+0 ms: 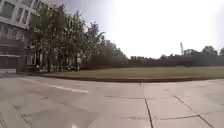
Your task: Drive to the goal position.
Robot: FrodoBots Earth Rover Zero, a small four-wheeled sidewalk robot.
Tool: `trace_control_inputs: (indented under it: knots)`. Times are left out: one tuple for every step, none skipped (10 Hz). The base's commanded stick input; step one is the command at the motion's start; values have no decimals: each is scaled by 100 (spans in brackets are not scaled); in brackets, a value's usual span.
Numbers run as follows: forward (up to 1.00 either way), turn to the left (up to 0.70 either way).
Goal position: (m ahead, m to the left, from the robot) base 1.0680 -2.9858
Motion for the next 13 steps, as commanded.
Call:
trace_control_inputs:
  knots:
    - [70,0]
    - [70,0]
    - [70,0]
    - [70,0]
    - [70,0]
    - [70,0]
    - [70,0]
    - [70,0]
    - [70,-7]
    - [70,-18]
    - [70,-30]
    - [70,-21]
    - [70,0]
